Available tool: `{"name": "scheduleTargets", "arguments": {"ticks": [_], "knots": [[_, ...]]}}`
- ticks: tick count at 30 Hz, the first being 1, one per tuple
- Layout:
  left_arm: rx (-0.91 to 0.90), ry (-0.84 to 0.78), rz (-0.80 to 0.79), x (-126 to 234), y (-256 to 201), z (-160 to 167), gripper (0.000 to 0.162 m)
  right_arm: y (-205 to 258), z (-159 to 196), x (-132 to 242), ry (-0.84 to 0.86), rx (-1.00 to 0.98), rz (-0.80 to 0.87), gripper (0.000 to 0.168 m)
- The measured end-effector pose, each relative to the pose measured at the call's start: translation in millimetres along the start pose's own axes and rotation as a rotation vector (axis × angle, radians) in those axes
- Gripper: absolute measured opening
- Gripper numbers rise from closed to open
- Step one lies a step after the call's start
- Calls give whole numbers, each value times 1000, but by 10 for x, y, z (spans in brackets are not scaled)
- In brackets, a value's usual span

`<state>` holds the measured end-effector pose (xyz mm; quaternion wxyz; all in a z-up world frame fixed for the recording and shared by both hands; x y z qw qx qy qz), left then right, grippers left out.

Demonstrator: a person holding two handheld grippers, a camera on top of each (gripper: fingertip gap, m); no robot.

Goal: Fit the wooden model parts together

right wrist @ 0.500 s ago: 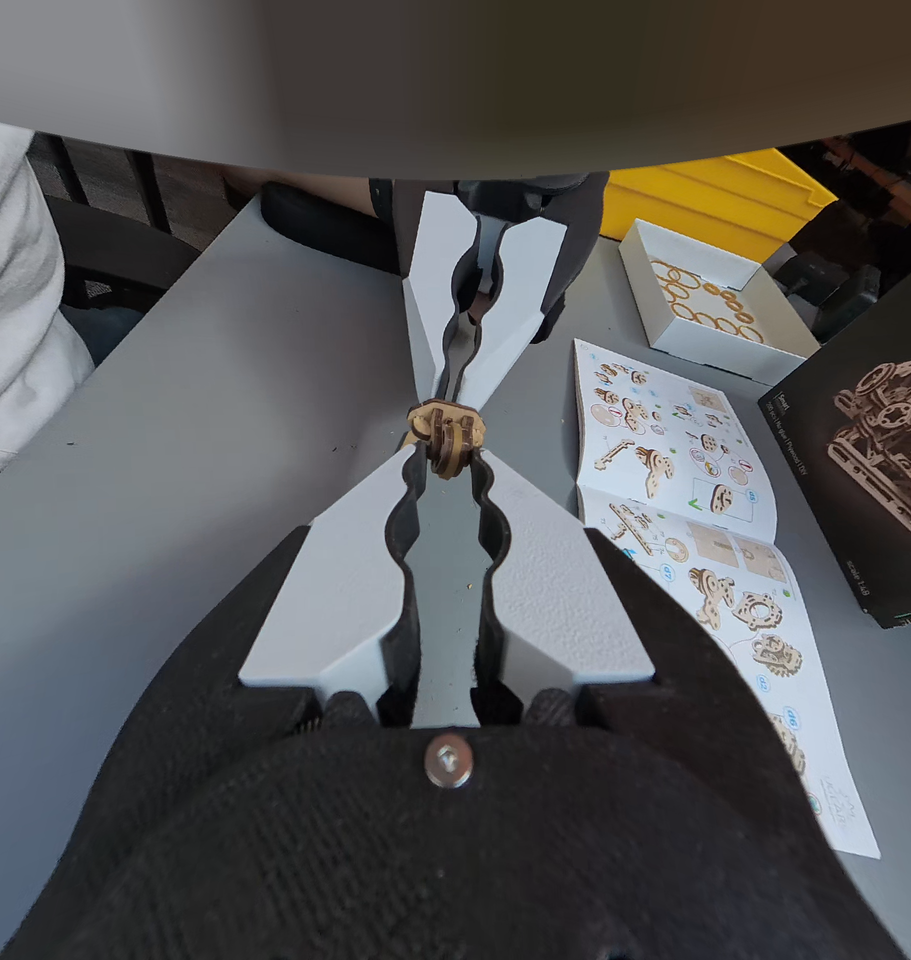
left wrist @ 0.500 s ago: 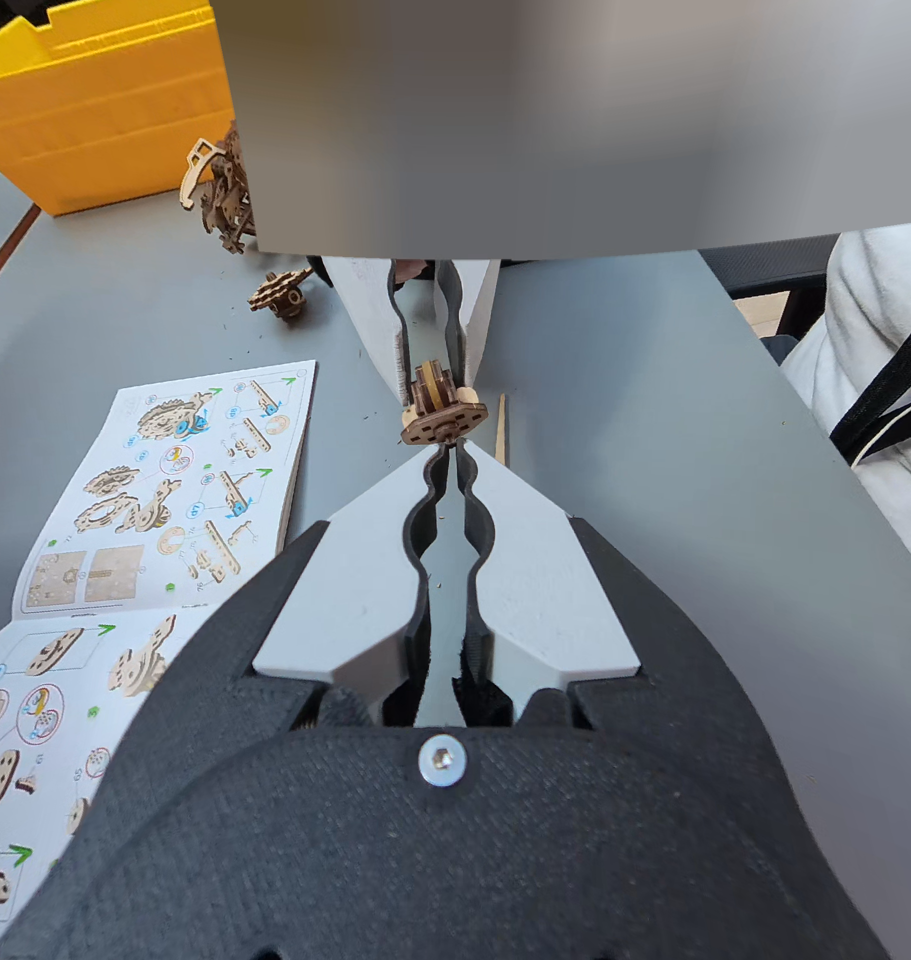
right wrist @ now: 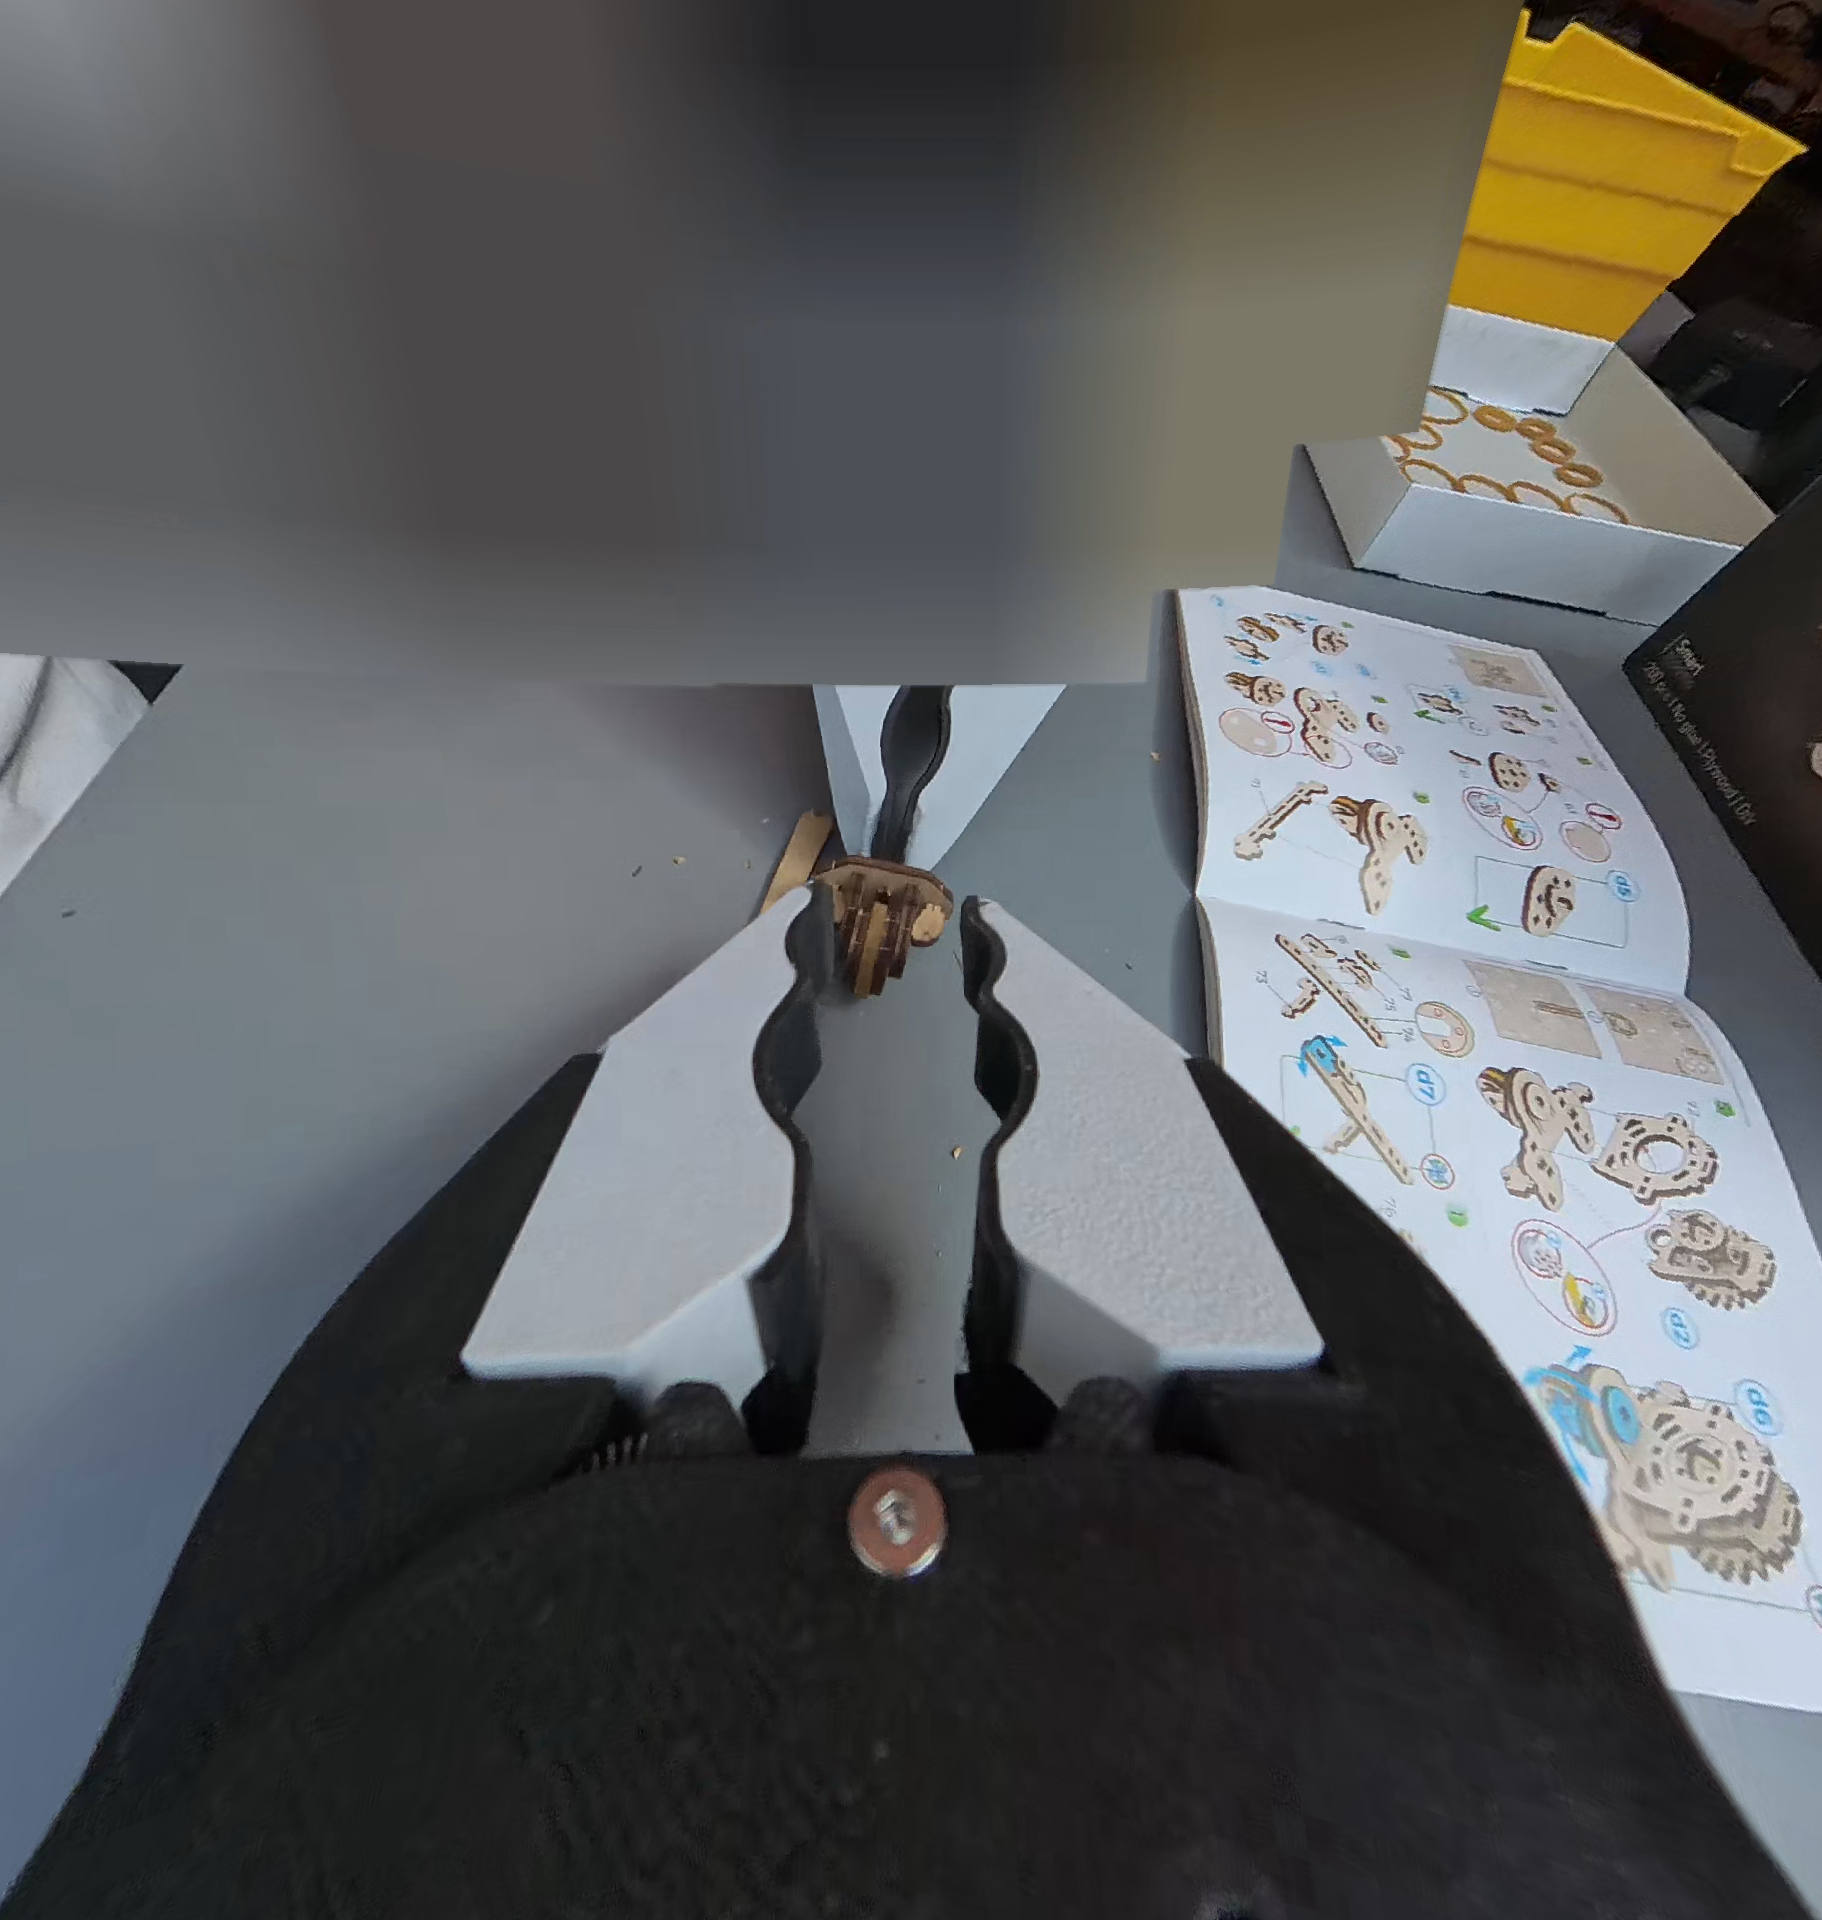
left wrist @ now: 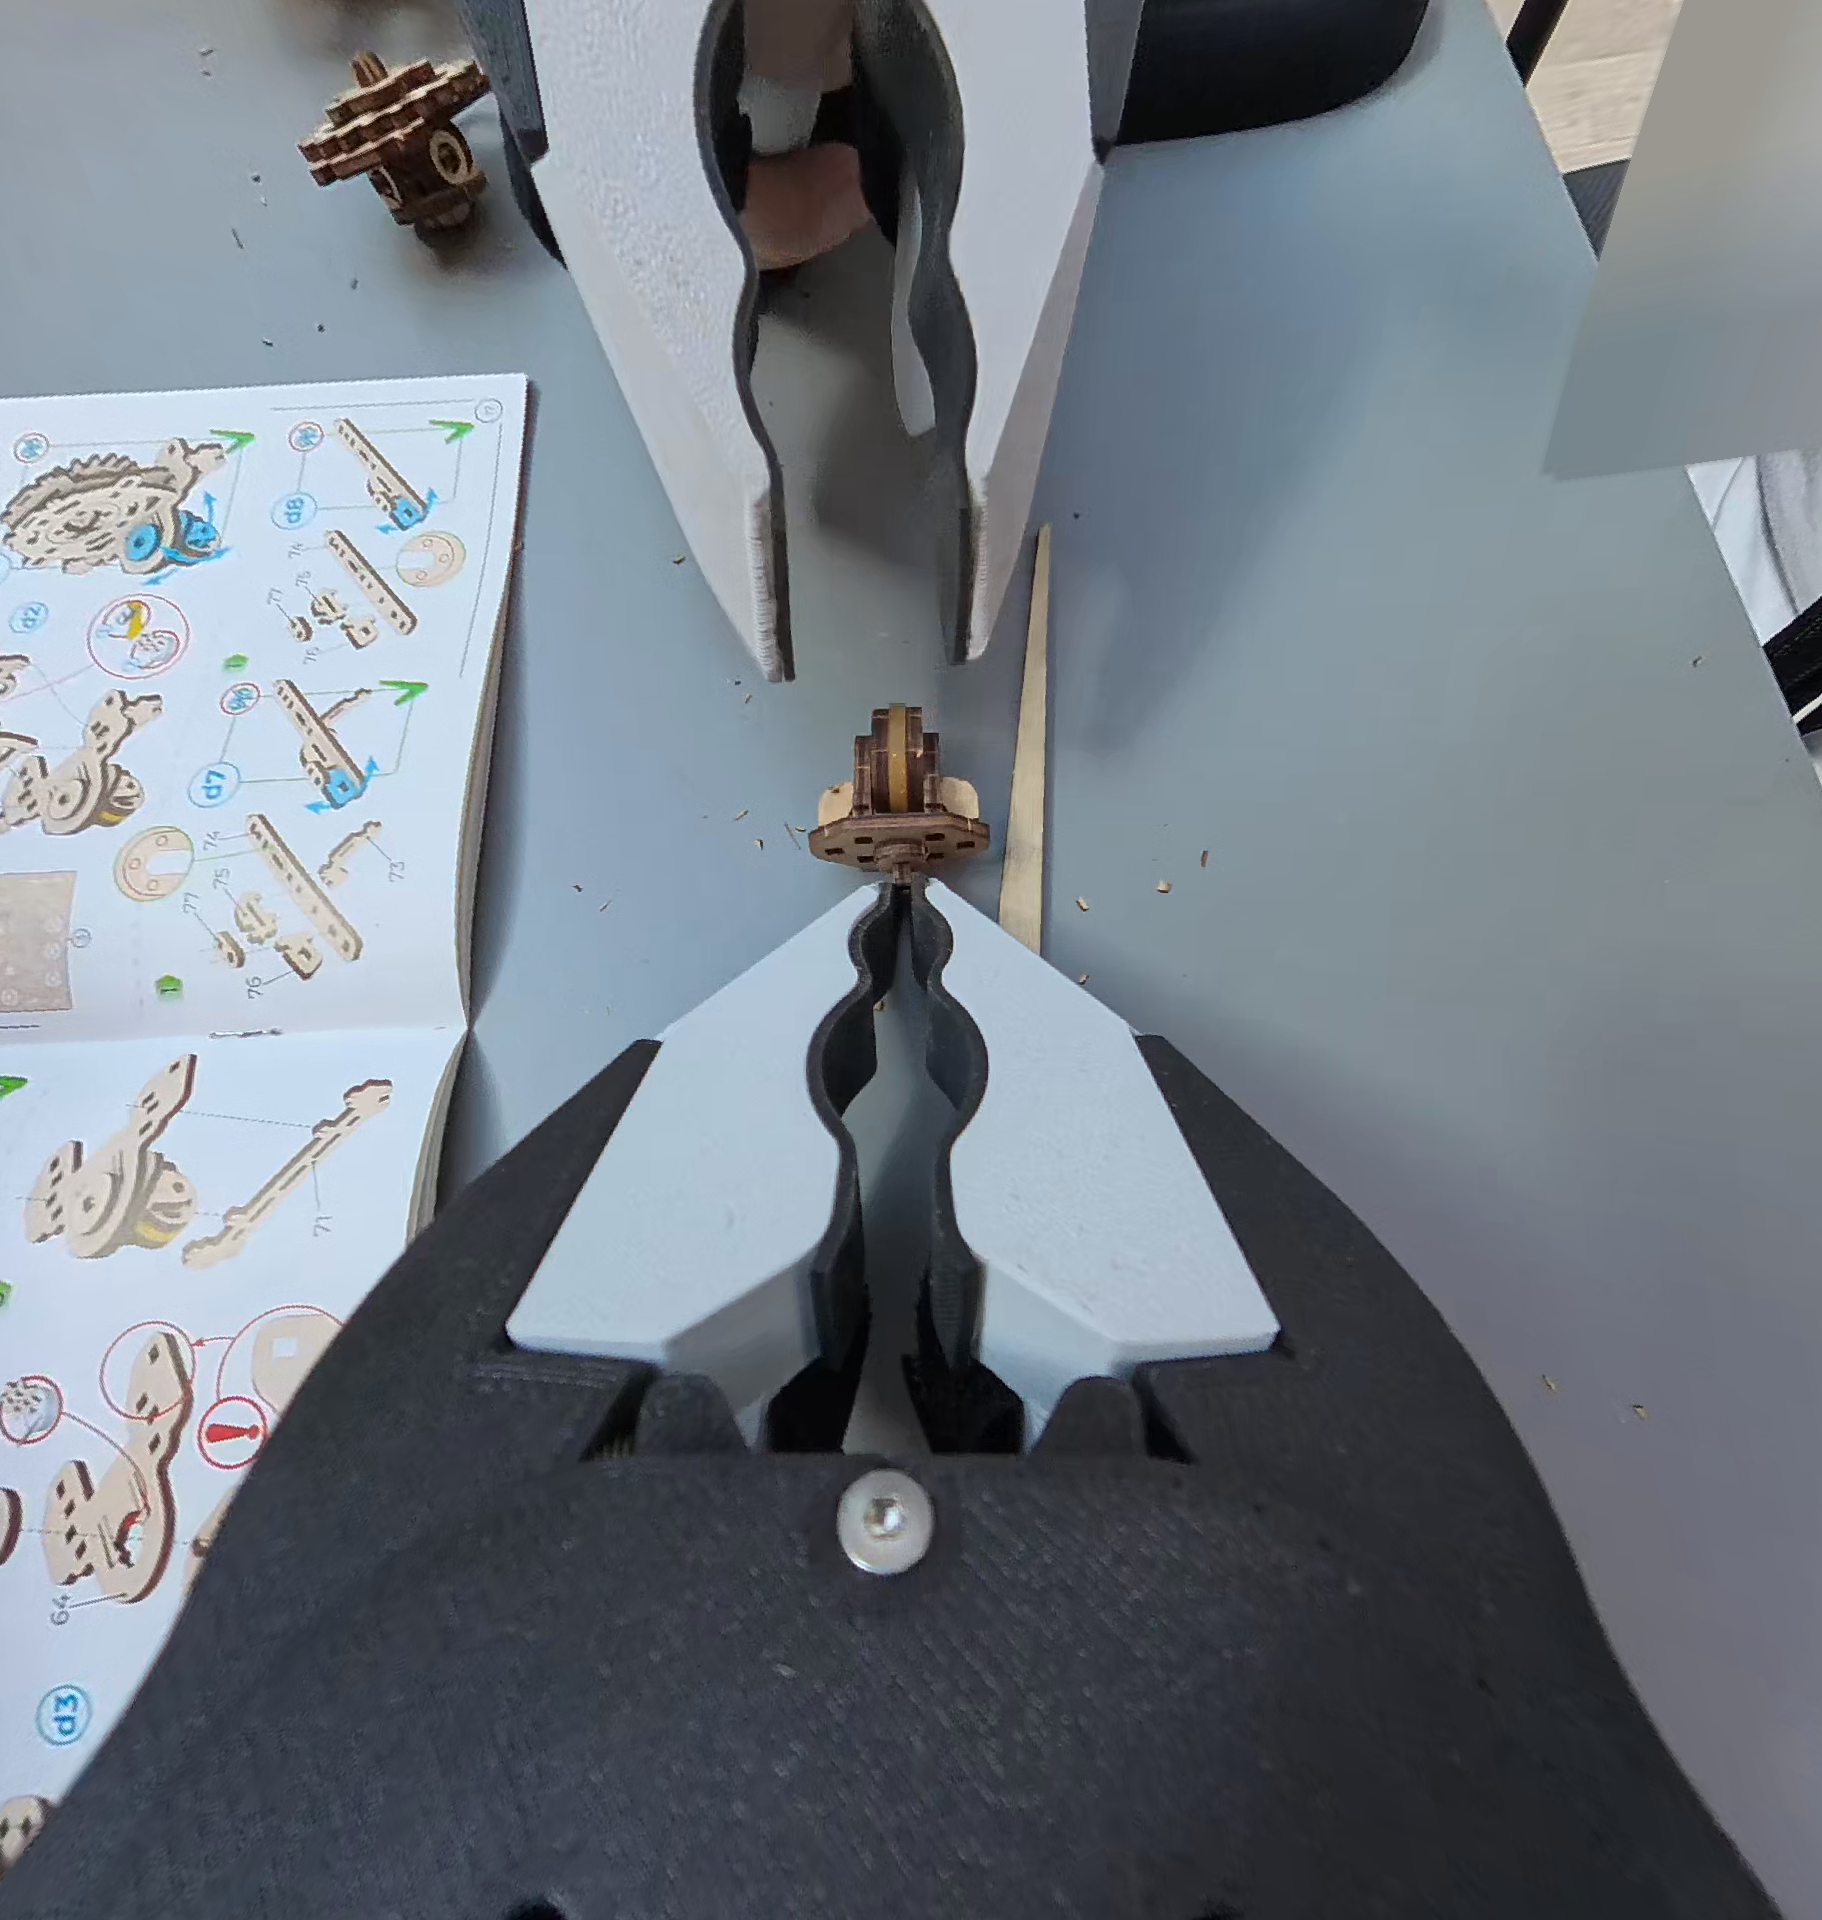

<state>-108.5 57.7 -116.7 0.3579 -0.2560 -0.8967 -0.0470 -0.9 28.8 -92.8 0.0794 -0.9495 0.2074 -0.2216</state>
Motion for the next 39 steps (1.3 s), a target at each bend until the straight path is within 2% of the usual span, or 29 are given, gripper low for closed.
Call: {"name": "scheduleTargets", "arguments": {"ticks": [5, 10, 18, 24, 33, 37, 39], "knots": [[23, -17, -10, -11, 8, -10, 0, -9, -9, -57, 32, -117, -25, 22], [-13, 6, -34, -26, -17, -22, 0, 13, 21, -105, 81, -103, -21, 12], [-11, 10, -38, -31, -18, -25, 0, 57, 48, -147, 122, -68, -38, 13], [-24, 4, -45, -43, -24, -34, 1, 34, 54, -159, 131, -71, -11, 7], [-11, -14, -54, 26, -26, -70, 13, 41, 60, -160, 131, -32, 4, 7], [-7, -89, -75, 96, -14, -145, 9, 46, 60, -160, 129, -22, 7, 8], [5, -73, -60, 66, -11, -120, 9, 43, 59, -162, 129, -23, 6, 8]]}}
Point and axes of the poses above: each gripper's, where its closed fingertips meet, x back along the fingers, z out of its underside, y = z × x across the jaws, the point moved 6 cm from there along x, back along the fingers, and after that the axes turned 11 degrees about z, right-handed, at the moved point
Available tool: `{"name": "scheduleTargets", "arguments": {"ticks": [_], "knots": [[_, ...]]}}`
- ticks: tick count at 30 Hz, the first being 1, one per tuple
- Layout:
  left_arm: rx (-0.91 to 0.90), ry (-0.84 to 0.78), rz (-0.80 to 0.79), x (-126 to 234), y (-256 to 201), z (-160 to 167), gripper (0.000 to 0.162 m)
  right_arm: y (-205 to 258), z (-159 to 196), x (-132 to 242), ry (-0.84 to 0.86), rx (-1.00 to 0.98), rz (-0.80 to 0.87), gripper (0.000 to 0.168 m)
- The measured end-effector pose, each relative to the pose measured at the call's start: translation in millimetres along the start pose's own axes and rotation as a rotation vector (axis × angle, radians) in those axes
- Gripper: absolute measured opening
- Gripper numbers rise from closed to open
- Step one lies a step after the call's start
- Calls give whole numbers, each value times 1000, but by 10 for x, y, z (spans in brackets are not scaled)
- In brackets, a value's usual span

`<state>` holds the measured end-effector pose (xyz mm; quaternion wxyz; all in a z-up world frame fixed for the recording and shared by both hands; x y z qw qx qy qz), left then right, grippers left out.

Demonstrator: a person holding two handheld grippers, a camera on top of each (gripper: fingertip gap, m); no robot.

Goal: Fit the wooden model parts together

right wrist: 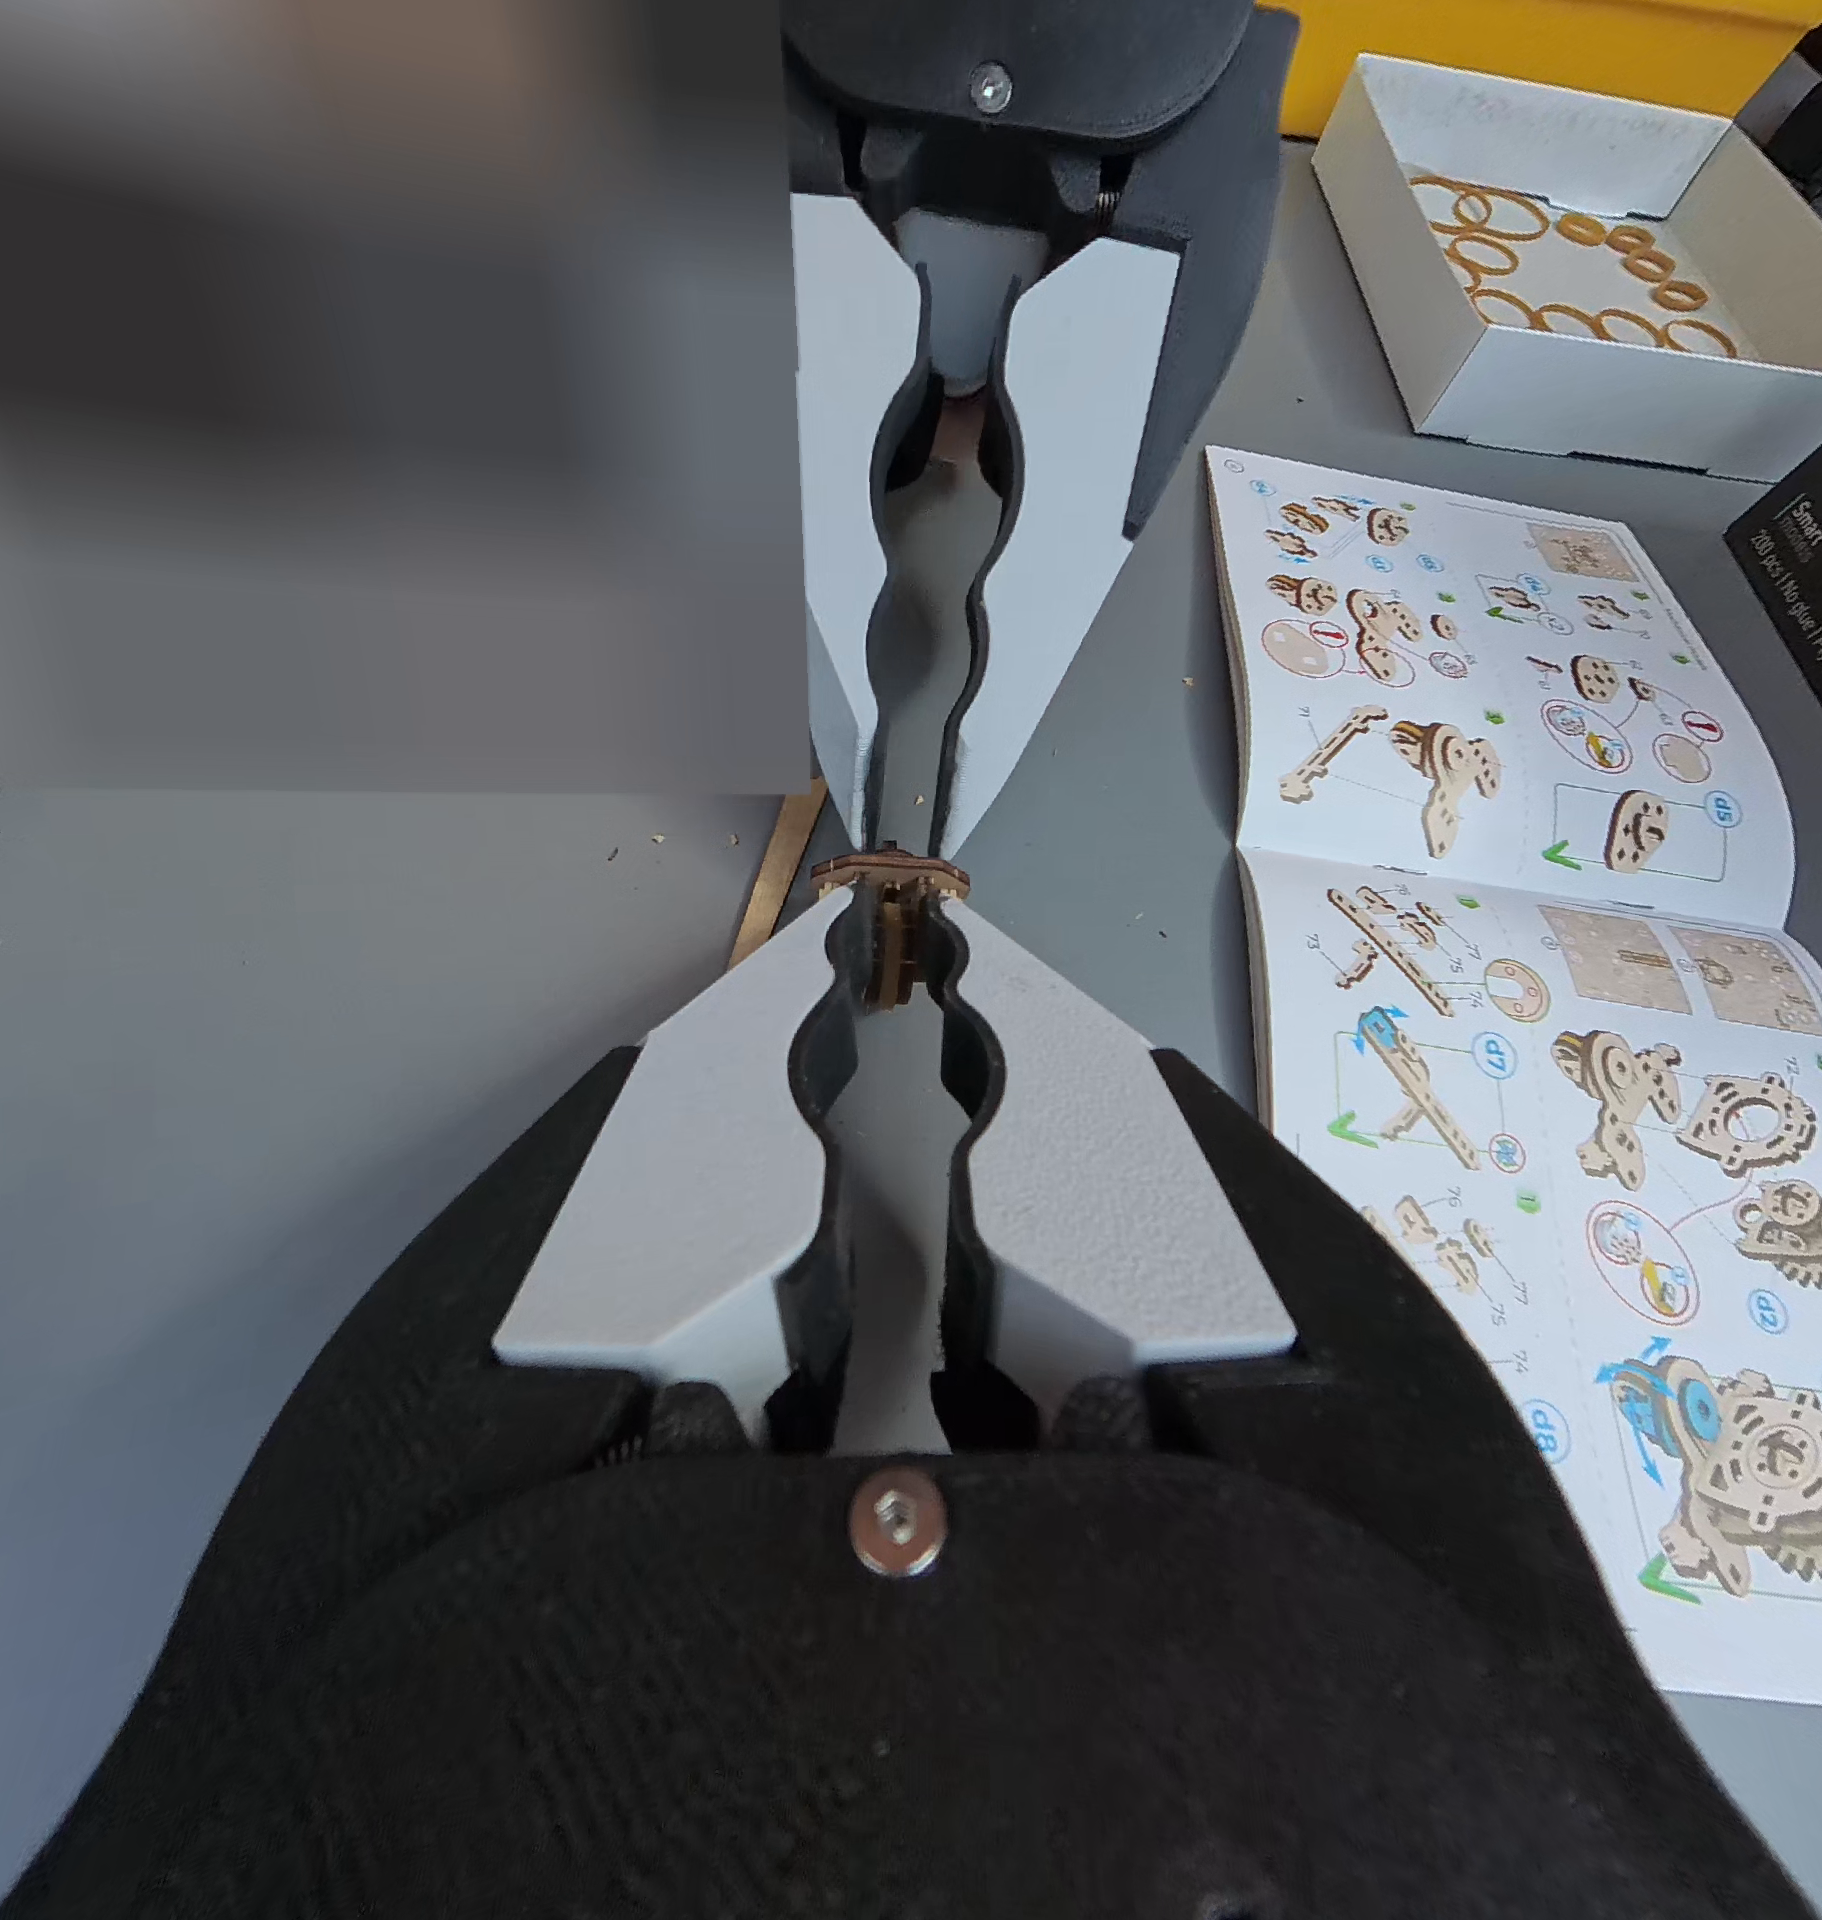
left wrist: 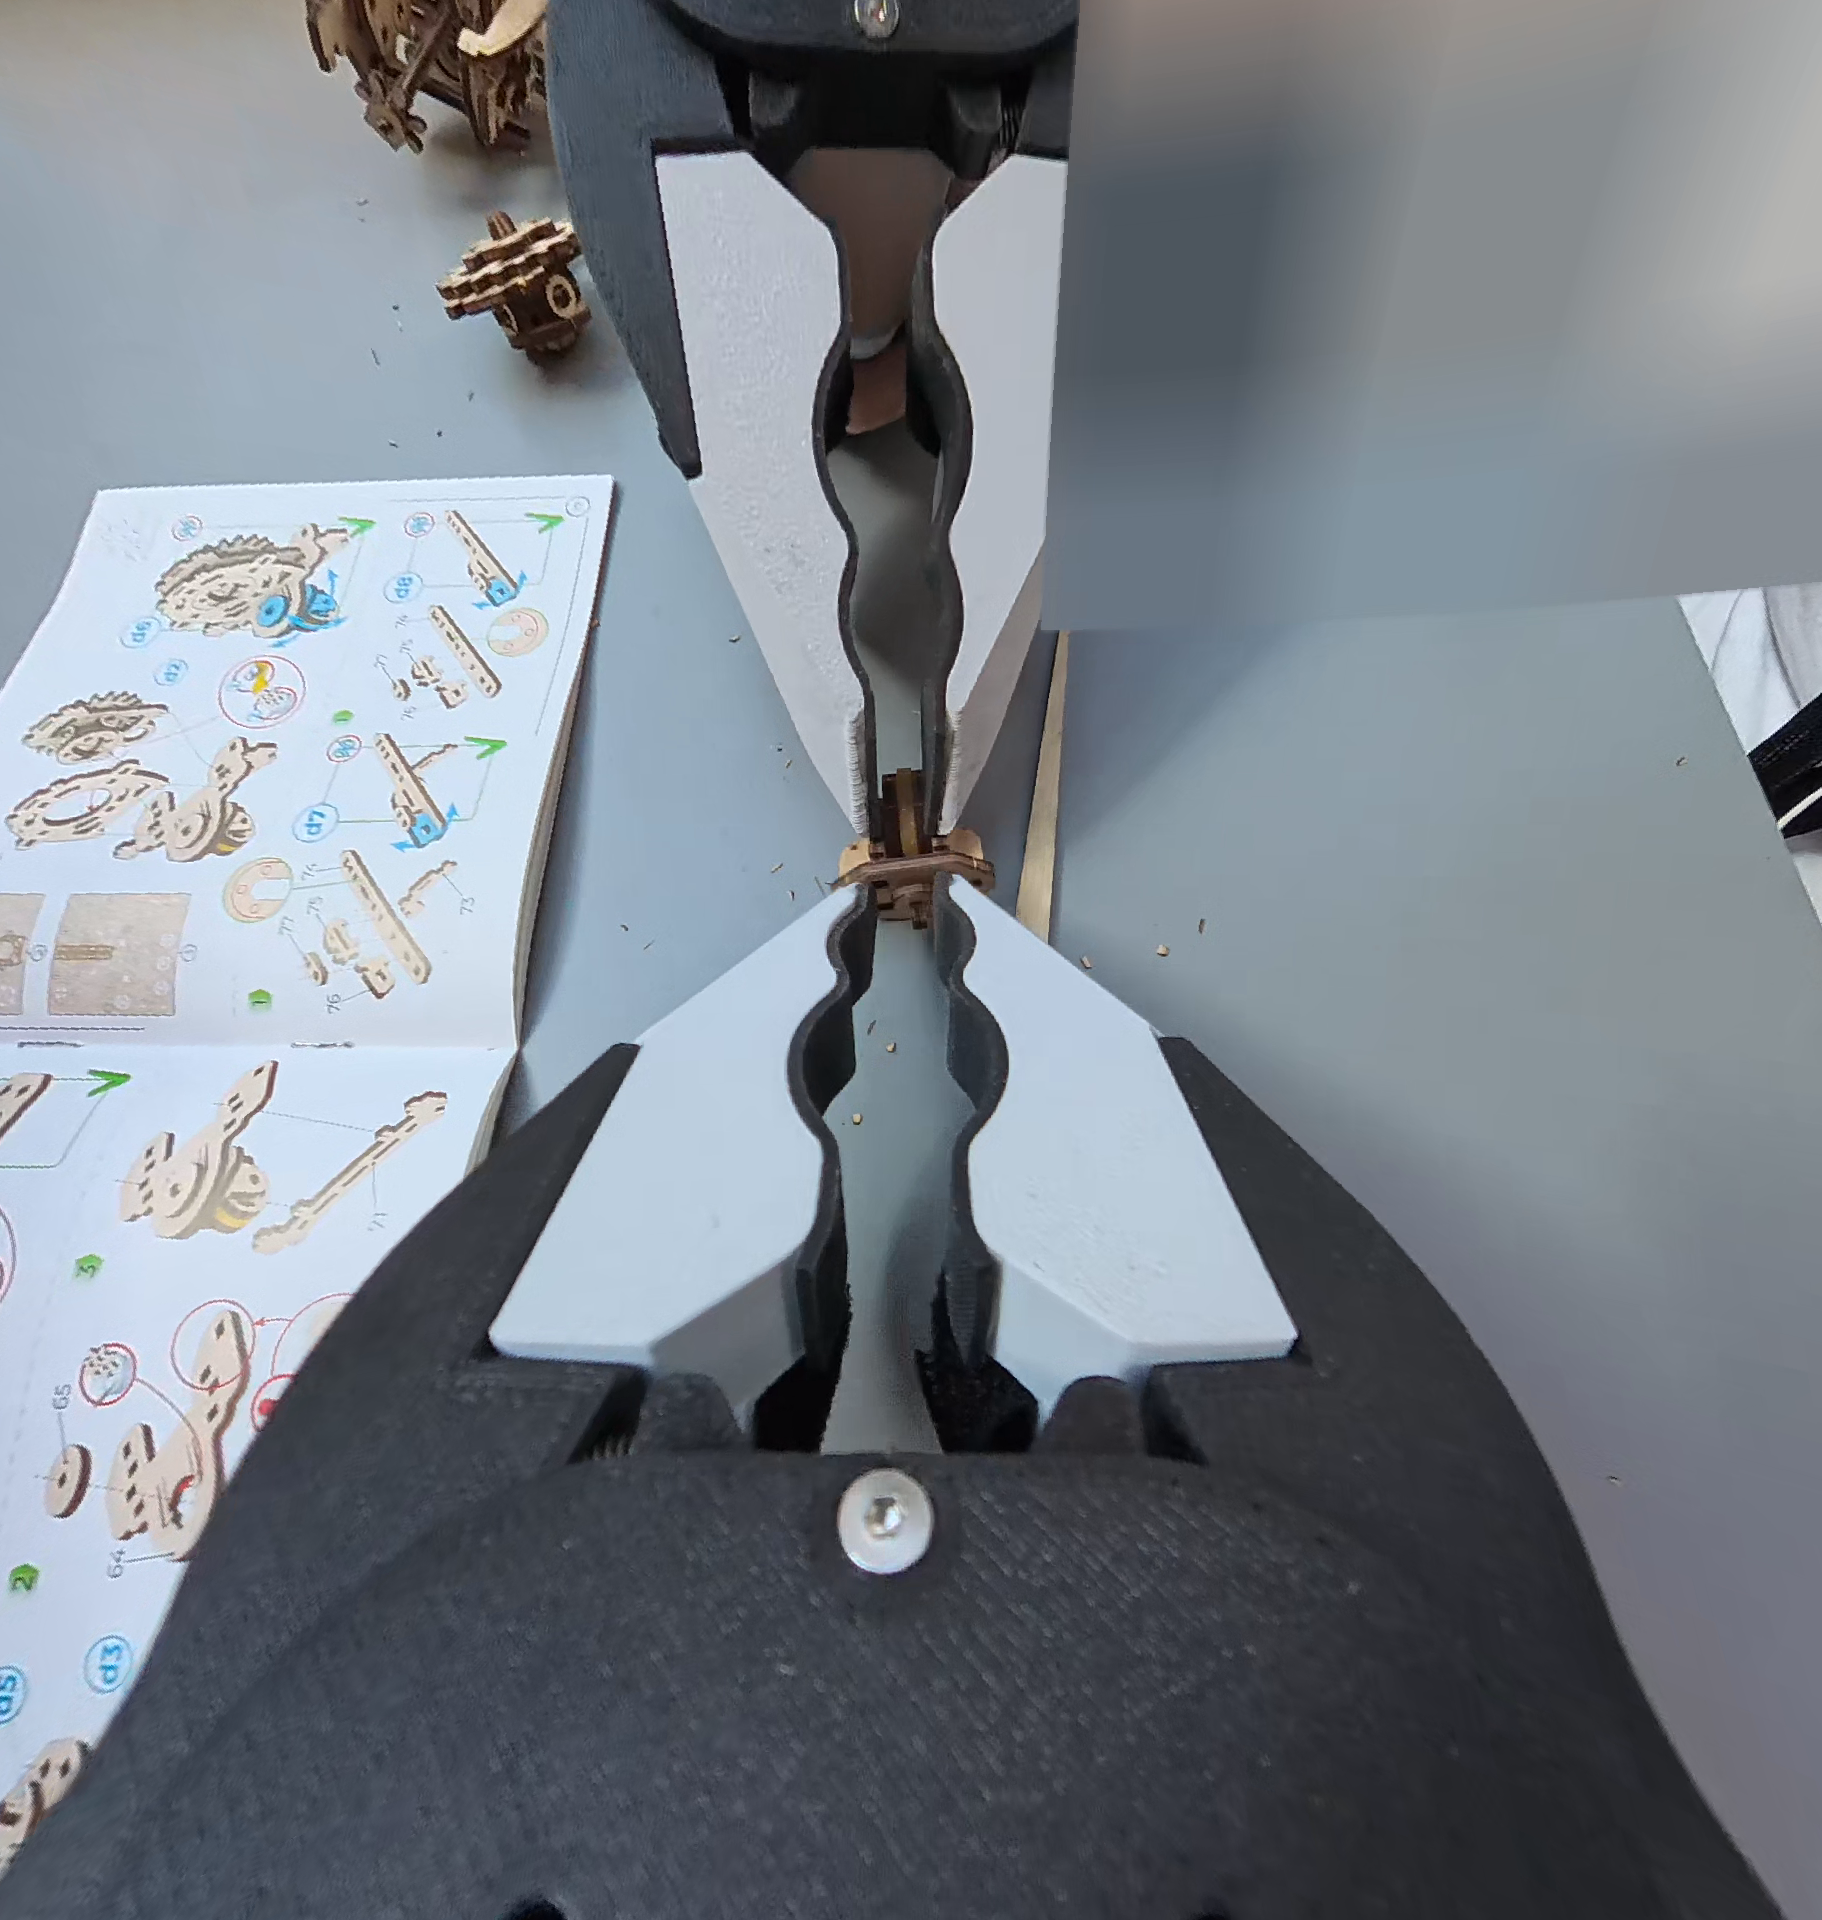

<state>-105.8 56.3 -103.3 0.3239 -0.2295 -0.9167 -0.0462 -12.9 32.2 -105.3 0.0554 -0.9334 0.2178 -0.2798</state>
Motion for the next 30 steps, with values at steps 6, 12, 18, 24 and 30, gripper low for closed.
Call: {"name": "scheduleTargets", "arguments": {"ticks": [6, 12, 18, 24, 30], "knots": [[1, -13, 2, -19, -1, 2, 6, 1, 0, 0, -1, 1, -1, 6], [-68, -1, -28, -27, -24, 5, 6, 11, -1, 3, -4, 17, 9, 6], [-76, -10, -26, -28, -23, 7, 6, 16, -2, 5, -6, 26, 15, 6], [-90, -9, -24, -29, -19, 6, 5, 14, -3, 7, -7, 17, 8, 6], [-96, 3, -5, -34, -20, 1, 5, 23, -8, 7, -14, 21, 3, 5]]}}
Point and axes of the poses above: each gripper's, where its closed fingertips meet, x back along the fingers, z out of its underside, y = z × x across the jaws, the point moved 6 cm from there along x, back along the fingers, and after that the axes turned 11 degrees about z, right-handed, at the moved point
